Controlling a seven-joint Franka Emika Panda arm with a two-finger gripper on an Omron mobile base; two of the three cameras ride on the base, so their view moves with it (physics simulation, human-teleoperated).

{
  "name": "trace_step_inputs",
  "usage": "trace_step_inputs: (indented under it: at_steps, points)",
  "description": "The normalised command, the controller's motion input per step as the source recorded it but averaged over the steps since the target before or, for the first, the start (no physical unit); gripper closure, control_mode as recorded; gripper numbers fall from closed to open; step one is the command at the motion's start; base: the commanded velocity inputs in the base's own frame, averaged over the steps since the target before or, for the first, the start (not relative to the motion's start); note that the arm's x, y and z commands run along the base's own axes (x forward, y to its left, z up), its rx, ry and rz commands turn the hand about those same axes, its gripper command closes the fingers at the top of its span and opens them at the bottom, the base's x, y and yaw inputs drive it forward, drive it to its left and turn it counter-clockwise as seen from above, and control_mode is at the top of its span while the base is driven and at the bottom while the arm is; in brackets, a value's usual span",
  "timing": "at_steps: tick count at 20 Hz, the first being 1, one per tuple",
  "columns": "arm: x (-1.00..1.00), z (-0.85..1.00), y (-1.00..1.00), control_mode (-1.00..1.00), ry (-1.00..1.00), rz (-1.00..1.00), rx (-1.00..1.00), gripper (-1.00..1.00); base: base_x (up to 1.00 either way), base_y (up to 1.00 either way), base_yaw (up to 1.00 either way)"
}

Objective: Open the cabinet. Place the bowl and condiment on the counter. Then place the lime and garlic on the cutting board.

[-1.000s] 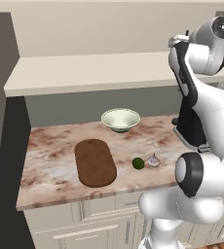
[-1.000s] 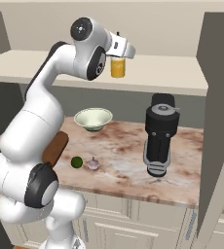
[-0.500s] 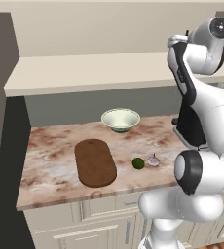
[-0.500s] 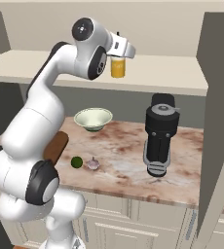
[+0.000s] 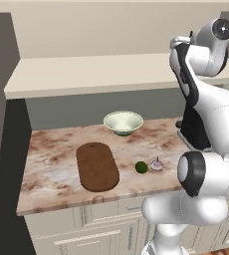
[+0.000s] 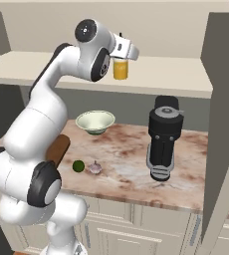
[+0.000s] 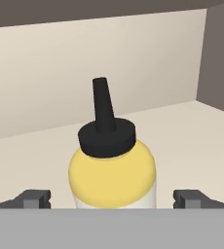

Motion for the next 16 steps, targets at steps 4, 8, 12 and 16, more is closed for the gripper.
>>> trace_step_inputs:
  at_steps: [4, 8, 12, 16]
  points:
    - [0.05, -0.03, 0.0, -1.0, 0.0, 0.0, 0.0, -1.0, 0.0, 0.0, 0.0]
    - [0.06, -0.04, 0.0, -1.0, 0.0, 0.0, 0.0, -1.0, 0.0, 0.0, 0.0]
    - [0.08, -0.03, 0.0, -1.0, 0.0, 0.0, 0.0, -1.0, 0.0, 0.0, 0.0]
    - [0.07, -0.02, 0.0, -1.0, 0.0, 0.0, 0.0, 1.0, 0.0, 0.0, 0.0]
